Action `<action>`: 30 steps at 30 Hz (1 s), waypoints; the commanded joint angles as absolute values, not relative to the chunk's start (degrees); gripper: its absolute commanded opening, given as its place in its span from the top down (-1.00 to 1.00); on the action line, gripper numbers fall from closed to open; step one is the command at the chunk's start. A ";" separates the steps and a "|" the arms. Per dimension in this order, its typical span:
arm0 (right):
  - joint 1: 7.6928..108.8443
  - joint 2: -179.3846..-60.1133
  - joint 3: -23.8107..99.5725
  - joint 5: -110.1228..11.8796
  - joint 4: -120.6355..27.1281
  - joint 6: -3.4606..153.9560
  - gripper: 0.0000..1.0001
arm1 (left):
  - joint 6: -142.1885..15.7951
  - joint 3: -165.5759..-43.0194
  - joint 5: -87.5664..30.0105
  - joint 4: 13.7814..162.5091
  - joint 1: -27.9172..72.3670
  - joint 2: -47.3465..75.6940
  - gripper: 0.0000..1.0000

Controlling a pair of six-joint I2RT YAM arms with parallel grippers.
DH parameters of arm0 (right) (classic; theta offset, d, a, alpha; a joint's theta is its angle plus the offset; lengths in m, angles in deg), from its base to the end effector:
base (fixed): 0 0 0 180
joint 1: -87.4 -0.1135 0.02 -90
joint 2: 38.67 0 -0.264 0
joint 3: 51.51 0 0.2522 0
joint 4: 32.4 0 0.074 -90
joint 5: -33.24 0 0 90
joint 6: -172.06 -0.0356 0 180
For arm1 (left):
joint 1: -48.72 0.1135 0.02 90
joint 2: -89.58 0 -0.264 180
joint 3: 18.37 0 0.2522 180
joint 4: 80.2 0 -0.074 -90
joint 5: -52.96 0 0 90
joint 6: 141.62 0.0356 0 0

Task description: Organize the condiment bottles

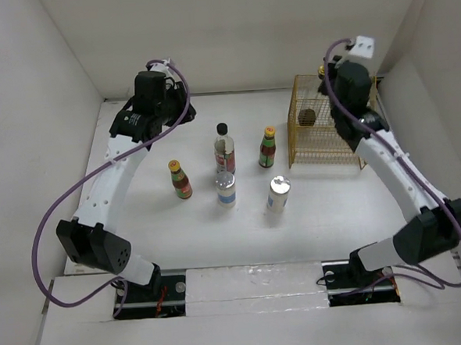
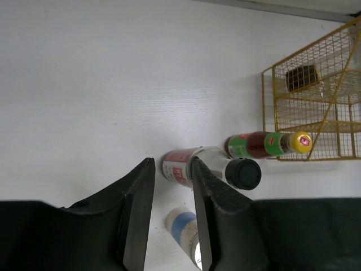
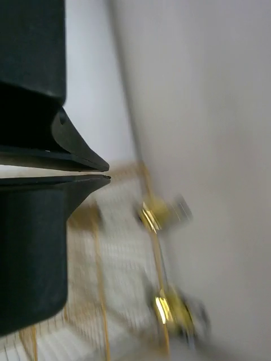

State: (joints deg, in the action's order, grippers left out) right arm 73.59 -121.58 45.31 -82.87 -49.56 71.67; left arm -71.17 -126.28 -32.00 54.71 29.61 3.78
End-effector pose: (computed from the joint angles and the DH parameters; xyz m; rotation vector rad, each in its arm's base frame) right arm 0.3320 0.0655 0.4301 0.2997 1.5940 -0.0454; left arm 0.3156 -0.1127 0.4290 0.0508 2.0074 -0.5233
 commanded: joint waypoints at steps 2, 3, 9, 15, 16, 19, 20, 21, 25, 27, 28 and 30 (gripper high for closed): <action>58.08 -116.28 36.61 -71.32 -46.16 70.64 0.79 | -71.39 -129.25 -39.06 55.54 29.56 9.68 0.46; 56.21 -116.28 36.60 -68.74 -46.16 71.33 0.79 | -72.00 -129.25 -39.67 55.54 29.56 10.38 0.46; 48.99 -124.61 40.64 -55.72 -48.00 76.26 -0.61 | -72.53 -127.31 -39.68 56.07 29.56 13.11 0.44; 48.99 -133.76 47.49 -52.65 -48.53 78.10 -0.67 | -72.01 -125.73 -39.15 55.54 29.56 15.14 0.36; 48.47 -134.29 48.02 -52.11 -48.53 78.11 -0.67 | -72.01 -125.73 -39.15 54.93 29.56 15.14 0.36; 47.93 -135.52 48.73 -50.01 -48.53 78.63 -0.67 | -71.49 -125.20 -39.15 54.93 29.56 16.27 0.36; 47.41 -135.52 48.73 -50.00 -48.53 78.63 -0.65 | -71.48 -125.20 -39.15 54.93 29.56 16.28 0.36; 46.71 -135.52 48.73 -49.99 -48.53 78.63 -0.65 | -71.48 -124.68 -39.15 54.93 29.56 16.28 0.36; 45.56 -136.05 48.12 -51.23 -48.01 79.16 -0.62 | -71.48 -124.68 -39.15 54.40 29.56 16.28 0.33; 45.56 -137.54 48.90 -51.83 -48.00 79.16 -0.58 | -71.48 -124.16 -39.15 54.40 29.56 16.28 0.33; 45.56 -138.76 49.43 -51.84 -47.13 79.16 -0.51 | -71.48 -124.15 -39.15 54.40 29.56 16.28 0.33; 45.56 -140.26 50.48 -52.71 -46.52 79.16 -0.46 | -71.48 -124.15 -38.45 54.92 29.56 16.28 0.33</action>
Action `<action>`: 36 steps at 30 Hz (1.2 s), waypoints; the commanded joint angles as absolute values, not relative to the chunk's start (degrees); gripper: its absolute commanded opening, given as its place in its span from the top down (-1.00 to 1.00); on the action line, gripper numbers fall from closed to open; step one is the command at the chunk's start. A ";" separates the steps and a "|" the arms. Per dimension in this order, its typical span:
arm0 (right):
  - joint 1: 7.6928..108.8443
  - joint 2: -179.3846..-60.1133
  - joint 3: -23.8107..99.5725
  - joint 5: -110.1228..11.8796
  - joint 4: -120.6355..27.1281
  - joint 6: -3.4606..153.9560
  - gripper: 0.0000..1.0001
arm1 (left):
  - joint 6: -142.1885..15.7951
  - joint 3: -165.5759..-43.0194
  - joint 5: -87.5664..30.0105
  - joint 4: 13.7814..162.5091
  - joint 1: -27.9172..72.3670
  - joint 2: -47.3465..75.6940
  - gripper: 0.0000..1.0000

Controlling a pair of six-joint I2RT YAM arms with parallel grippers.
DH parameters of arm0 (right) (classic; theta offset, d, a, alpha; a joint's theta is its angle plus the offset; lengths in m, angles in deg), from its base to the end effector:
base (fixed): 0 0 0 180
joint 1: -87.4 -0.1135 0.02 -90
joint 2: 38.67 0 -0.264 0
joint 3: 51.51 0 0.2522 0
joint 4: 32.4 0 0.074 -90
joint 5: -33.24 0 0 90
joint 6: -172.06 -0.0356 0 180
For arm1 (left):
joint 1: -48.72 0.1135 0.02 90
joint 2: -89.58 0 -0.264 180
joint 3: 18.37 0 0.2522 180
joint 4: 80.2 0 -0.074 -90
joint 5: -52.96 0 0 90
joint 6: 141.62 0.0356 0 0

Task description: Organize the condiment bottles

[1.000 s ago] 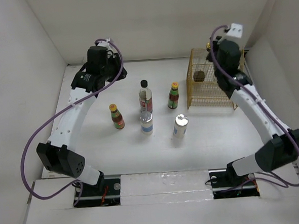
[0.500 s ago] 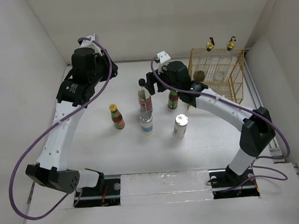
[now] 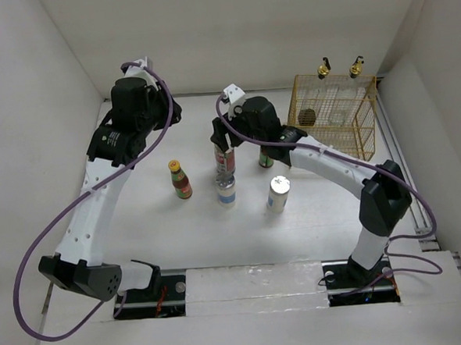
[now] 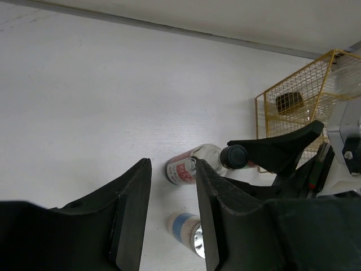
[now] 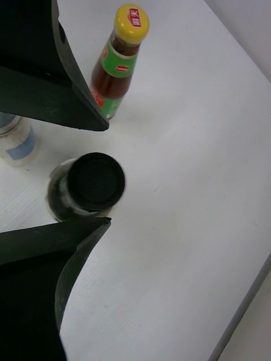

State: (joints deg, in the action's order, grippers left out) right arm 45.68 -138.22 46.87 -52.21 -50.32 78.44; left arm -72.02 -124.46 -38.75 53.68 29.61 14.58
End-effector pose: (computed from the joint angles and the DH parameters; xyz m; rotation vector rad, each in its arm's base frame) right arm 0.3112 0.2812 0.3329 -0.6884 1.8247 0.6065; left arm 0.2588 -0.0885 0.4703 -0.0422 1.8568 -0.4553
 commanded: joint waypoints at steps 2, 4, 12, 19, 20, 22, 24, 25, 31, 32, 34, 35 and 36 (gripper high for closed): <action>45.56 -142.11 51.10 -54.21 -44.85 79.78 -0.28 | -71.48 -123.53 -37.92 54.93 29.56 16.28 0.33; 45.56 -142.99 51.71 -55.27 -42.57 79.78 -0.19 | -71.48 -122.93 -37.13 55.54 29.56 16.28 0.33; 45.56 -143.54 55.84 -56.85 -41.50 78.64 0.77 | -72.01 -121.34 -36.51 56.59 29.56 16.28 0.33; 48.10 -135.10 66.81 -60.36 -43.87 77.32 0.83 | -71.48 -123.36 -35.90 56.60 29.56 15.22 0.33; 49.07 -134.48 68.23 -60.37 -45.09 77.32 0.83 | -71.48 -123.36 -35.29 56.60 29.56 14.70 0.33; 52.67 -131.85 69.99 -60.37 -49.14 75.84 0.83 | -71.48 -123.89 -34.59 56.60 29.56 14.70 0.33; 56.61 -129.38 69.04 -59.84 -50.46 74.51 0.86 | -72.00 -123.89 -33.88 57.13 29.56 14.17 0.33; 57.85 -126.76 67.55 -59.32 -51.16 73.81 0.86 | -72.01 -123.89 -33.88 57.13 29.56 14.17 0.33; 66.63 -121.12 65.61 -60.62 -54.33 73.80 0.88 | -71.48 -125.20 -32.83 56.60 29.56 12.94 0.33; 67.70 -120.59 65.08 -60.63 -54.85 73.80 0.88 | -71.48 -125.73 -32.82 56.60 29.56 12.94 0.33; 69.54 -119.97 63.86 -61.15 -54.86 73.80 0.88 | -71.48 -125.73 -32.82 56.60 29.56 12.32 0.33; 71.38 -119.97 63.85 -61.16 -54.86 73.80 0.91 | -71.48 -125.73 -32.21 56.60 29.56 11.80 0.33; 72.10 -119.97 63.85 -61.16 -54.86 73.80 0.91 | -71.48 -125.73 -32.21 56.60 29.56 11.80 0.33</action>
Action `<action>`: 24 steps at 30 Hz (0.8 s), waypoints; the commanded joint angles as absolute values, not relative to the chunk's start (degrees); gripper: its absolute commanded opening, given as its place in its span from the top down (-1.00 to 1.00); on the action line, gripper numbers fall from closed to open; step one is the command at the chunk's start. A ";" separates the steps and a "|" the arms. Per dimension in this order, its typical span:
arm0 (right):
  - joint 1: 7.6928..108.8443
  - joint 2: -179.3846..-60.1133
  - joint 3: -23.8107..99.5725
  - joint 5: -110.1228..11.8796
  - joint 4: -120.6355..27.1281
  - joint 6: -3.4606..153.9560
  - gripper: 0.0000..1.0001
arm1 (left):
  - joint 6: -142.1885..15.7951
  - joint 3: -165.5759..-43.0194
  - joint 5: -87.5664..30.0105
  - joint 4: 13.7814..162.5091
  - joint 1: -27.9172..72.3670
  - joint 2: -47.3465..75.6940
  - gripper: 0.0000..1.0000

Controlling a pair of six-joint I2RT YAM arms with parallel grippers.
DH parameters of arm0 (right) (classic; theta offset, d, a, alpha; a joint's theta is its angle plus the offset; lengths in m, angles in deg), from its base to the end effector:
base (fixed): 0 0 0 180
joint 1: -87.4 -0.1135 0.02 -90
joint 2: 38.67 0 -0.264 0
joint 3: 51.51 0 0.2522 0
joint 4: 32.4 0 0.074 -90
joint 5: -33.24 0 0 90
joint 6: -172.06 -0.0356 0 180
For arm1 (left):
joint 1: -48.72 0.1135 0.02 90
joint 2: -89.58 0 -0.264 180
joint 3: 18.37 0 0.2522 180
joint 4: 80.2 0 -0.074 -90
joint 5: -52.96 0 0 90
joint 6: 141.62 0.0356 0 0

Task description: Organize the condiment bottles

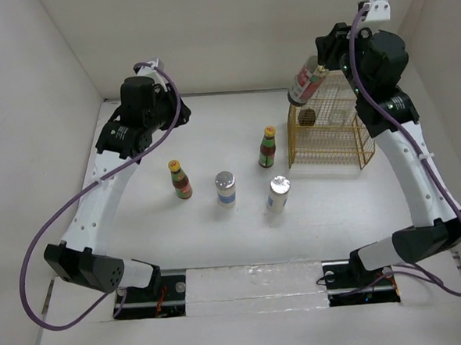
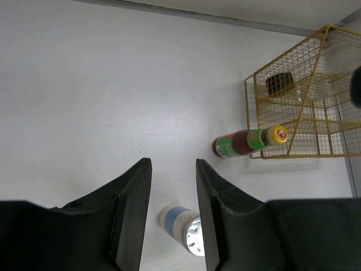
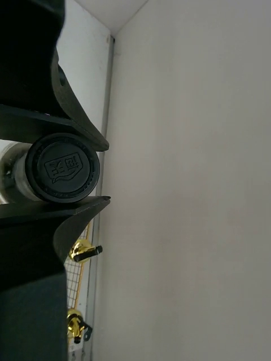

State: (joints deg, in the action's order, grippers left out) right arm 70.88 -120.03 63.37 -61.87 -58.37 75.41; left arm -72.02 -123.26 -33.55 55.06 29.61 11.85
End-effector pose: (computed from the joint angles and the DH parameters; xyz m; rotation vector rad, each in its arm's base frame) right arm 0.2877 0.0820 0.5282 -0.0509 1.4441 0.2677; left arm 0.2759 -0.0979 0.4535 0.0211 1.9114 -0.5277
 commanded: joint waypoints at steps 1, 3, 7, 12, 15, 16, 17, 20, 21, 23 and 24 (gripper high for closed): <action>72.71 -119.97 63.33 -61.16 -54.86 73.80 0.91 | -71.48 -125.73 -32.21 56.60 29.56 11.80 0.33; 74.46 -121.19 63.32 -61.77 -54.86 73.80 0.91 | -71.48 -125.73 -31.59 56.60 29.56 11.27 0.33; 76.23 -121.90 61.13 -61.77 -53.80 73.80 0.93 | -71.48 -125.73 -30.36 57.13 29.56 11.27 0.31; 77.55 -123.04 59.02 -62.91 -52.75 74.41 0.93 | -71.48 -125.73 -29.74 57.65 29.56 10.75 0.31; 78.61 -123.04 58.31 -62.91 -51.97 74.42 0.93 | -71.48 -125.73 -29.22 57.65 29.56 10.74 0.31; 79.22 -123.04 58.31 -62.91 -51.96 74.42 0.93 | -71.48 -125.73 -29.22 57.65 29.56 10.74 0.31; 79.22 -123.04 58.31 -62.91 -51.35 74.42 0.93 | -71.48 -125.73 -29.22 57.65 29.56 10.74 0.31; 79.74 -123.74 58.92 -62.91 -50.21 74.42 0.93 | -71.48 -125.73 -29.22 58.27 29.56 10.74 0.31; 79.75 -124.27 59.45 -63.44 -50.20 74.42 0.93 | -71.48 -125.73 -29.22 58.27 29.56 10.74 0.31; 79.75 -125.06 59.98 -64.05 -49.50 74.42 0.93 | -71.48 -125.73 -28.69 58.27 29.56 10.21 0.31; 80.27 -125.06 59.98 -64.06 -49.50 74.42 0.93 | -71.48 -125.73 -28.69 58.27 29.56 10.21 0.31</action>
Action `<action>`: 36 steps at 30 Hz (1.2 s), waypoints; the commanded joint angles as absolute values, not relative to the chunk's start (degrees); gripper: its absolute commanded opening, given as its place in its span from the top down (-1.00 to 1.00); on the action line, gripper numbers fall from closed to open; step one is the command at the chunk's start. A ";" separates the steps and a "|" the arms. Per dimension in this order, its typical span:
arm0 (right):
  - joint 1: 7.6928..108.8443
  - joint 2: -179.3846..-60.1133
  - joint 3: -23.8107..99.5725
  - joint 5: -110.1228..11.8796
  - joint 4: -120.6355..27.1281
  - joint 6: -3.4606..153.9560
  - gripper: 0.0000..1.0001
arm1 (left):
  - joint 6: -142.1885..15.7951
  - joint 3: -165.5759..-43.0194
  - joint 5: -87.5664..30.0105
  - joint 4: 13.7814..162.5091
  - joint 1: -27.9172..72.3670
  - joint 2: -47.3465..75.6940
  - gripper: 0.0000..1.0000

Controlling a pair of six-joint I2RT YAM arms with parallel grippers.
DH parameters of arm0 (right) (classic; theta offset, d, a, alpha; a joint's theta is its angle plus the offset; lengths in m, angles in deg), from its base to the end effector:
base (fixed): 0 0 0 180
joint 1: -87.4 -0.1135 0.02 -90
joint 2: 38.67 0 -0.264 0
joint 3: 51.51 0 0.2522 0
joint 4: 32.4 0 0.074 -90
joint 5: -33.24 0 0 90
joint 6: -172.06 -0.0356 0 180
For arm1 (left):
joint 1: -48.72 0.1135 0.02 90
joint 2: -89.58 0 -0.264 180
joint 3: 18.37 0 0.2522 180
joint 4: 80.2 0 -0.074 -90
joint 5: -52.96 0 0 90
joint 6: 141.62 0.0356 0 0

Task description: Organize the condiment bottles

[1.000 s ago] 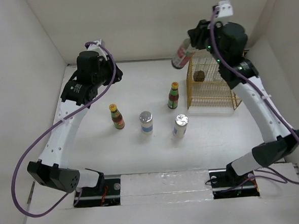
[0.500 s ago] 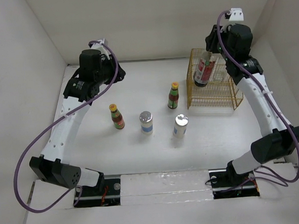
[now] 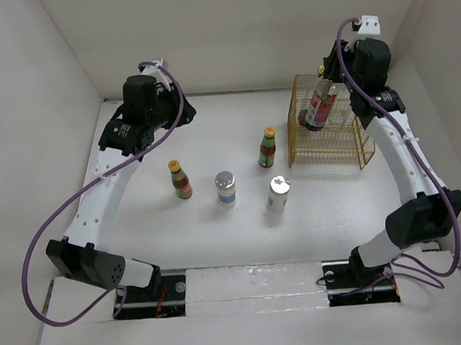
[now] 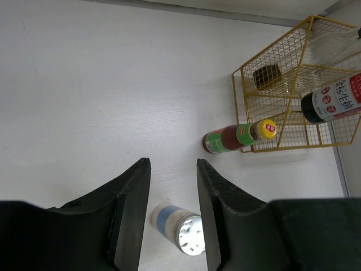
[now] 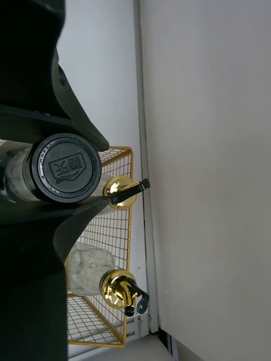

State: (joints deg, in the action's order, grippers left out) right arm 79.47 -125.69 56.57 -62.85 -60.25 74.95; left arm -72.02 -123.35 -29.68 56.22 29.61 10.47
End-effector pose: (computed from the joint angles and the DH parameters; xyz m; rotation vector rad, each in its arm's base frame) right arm 0.3474 0.0446 0.4548 0.0677 1.6884 0.1071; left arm 0.2831 -0.1029 0.4495 0.0685 1.9194 -0.5898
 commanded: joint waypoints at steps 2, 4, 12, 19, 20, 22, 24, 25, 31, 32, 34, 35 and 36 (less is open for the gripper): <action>80.28 -126.29 60.86 -64.06 -48.88 74.42 0.93 | -71.48 -125.73 -28.69 58.79 29.56 10.21 0.31; 80.28 -126.82 62.08 -64.06 -48.18 74.42 0.93 | -71.48 -125.73 -28.69 58.80 29.56 9.69 0.31; 80.28 -129.10 61.56 -65.11 -46.33 75.03 0.95 | -72.01 -125.73 -28.69 58.80 29.56 8.55 0.29; 79.05 -128.24 53.67 -66.34 -44.50 75.03 0.95 | -72.53 -126.26 -28.16 58.80 29.56 7.50 0.10; 79.05 -128.23 52.35 -66.34 -44.49 75.03 0.95 | -72.53 -126.26 -28.16 58.80 29.56 7.49 0.10; 79.05 -127.61 49.80 -65.82 -43.87 75.03 0.90 | -72.53 -126.26 -27.64 58.80 29.56 7.49 0.07; 79.05 -127.61 48.65 -65.82 -43.87 75.03 0.88 | -72.53 -126.26 -27.63 58.80 29.56 6.96 0.07; 78.52 -127.09 47.43 -65.82 -43.87 75.03 0.88 | -72.53 -126.26 -27.63 58.80 29.56 6.96 0.07; 77.47 -126.56 42.67 -65.82 -43.87 74.42 0.47 | -72.01 -126.79 -27.63 58.80 29.56 6.96 0.07; 77.46 -125.95 41.45 -65.82 -43.87 74.42 0.39 | -72.01 -126.26 -27.63 58.80 29.56 6.96 0.07; 77.46 -125.94 40.30 -65.82 -43.87 74.42 0.30 | -72.01 -125.56 -27.63 58.80 29.56 6.96 0.07; 76.94 -125.33 40.29 -65.82 -43.87 74.42 0.21 | -72.01 -124.86 -27.63 58.80 29.56 6.96 0.07; 76.94 -125.33 39.60 -65.82 -43.87 74.42 0.02 | -72.01 -124.85 -27.63 58.80 29.56 6.96 0.07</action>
State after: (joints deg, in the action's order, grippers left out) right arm 77.96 -129.25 39.76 -65.80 -50.30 75.10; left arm -72.26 -124.16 -28.31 56.83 29.61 6.71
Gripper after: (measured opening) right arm 0.432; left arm 0.462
